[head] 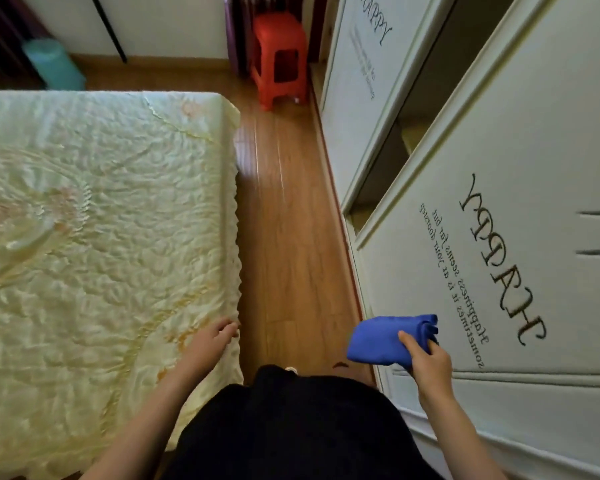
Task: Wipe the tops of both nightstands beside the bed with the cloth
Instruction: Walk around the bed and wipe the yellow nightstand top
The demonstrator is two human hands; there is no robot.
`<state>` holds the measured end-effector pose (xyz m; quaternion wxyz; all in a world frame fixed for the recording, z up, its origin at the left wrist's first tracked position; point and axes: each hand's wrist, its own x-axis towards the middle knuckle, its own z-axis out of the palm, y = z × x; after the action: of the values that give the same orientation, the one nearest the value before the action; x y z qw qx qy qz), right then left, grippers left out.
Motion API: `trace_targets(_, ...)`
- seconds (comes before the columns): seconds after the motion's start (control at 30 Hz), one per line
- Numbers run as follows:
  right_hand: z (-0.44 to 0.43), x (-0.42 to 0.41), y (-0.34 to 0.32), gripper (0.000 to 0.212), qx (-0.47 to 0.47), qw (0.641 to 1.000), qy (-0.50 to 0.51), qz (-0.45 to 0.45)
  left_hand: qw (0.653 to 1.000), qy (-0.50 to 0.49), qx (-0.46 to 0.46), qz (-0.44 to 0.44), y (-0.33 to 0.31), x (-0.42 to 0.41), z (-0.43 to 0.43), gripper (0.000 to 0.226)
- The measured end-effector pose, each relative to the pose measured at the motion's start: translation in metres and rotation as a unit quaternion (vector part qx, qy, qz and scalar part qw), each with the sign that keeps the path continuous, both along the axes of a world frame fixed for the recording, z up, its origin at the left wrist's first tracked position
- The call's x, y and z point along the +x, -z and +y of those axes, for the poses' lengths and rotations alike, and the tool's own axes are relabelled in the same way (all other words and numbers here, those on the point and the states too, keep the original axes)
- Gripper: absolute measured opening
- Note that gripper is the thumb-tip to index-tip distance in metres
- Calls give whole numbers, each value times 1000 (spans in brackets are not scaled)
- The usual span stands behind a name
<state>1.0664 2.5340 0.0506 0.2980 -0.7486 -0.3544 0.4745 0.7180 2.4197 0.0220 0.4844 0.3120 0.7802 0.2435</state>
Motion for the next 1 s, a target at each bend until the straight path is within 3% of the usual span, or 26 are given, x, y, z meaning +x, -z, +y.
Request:
trace_targets(0.3, 214, -25, 16, 35, -17, 999, -18, 34, 999, -1, 34, -4, -12, -9, 205, 23)
trace_targets(0.53, 407, -133, 22, 34, -22, 989, -123, 78, 982, -189, -2, 11, -9, -67, 316, 23)
trace_targets(0.77, 566, -260, 5, 30, -6, 962, -254, 96, 956, -289, -18, 37, -9, -141, 394, 20)
trace_targets(1.0, 700, -355, 33, 32, -15, 970, -229, 75, 948, -316, -12, 17, 19, -244, 517, 23)
